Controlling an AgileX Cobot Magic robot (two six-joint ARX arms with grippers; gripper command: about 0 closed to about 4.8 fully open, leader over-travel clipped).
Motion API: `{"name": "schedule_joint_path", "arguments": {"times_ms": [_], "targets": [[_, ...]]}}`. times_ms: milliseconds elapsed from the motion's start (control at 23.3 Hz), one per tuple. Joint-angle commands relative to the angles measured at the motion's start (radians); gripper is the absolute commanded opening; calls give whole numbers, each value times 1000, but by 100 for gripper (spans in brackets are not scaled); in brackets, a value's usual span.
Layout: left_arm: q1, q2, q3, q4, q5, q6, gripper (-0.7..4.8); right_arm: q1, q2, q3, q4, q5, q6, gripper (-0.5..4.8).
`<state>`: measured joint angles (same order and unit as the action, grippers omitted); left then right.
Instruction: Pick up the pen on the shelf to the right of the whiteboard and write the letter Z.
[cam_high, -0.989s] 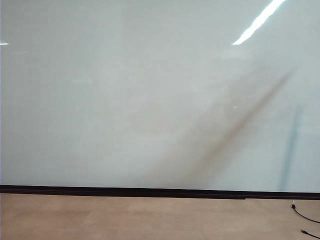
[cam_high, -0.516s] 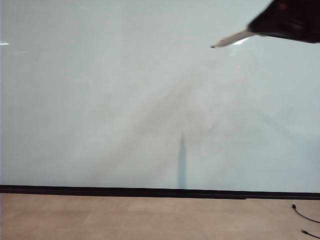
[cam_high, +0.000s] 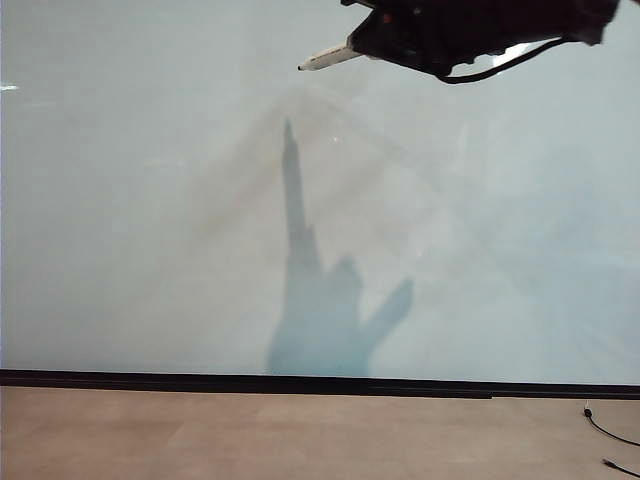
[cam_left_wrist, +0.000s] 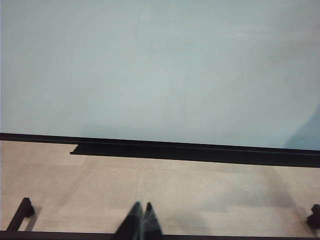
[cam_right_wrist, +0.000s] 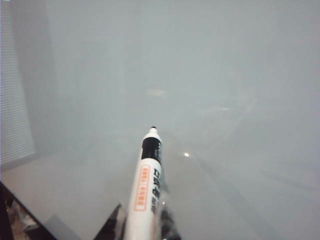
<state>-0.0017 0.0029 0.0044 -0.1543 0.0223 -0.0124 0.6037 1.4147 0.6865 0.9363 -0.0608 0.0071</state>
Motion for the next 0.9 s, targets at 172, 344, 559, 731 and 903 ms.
{"name": "schedule_joint_path", "arguments": {"times_ms": [172, 344, 559, 731, 903], "targets": [[0, 0, 2, 5, 0, 5, -5, 30, 52, 100, 2, -10, -2, -5], [0, 0, 2, 5, 0, 5, -5, 33, 67, 138, -26, -17, -3, -5], [0, 0, 2, 5, 0, 5, -4, 32, 69, 148, -24, 5, -3, -5], [0, 0, 2, 5, 0, 5, -4, 32, 69, 148, -24, 27, -3, -5], [0, 0, 2, 5, 0, 5, -4, 30, 69, 153, -39, 42, -3, -5]]}}
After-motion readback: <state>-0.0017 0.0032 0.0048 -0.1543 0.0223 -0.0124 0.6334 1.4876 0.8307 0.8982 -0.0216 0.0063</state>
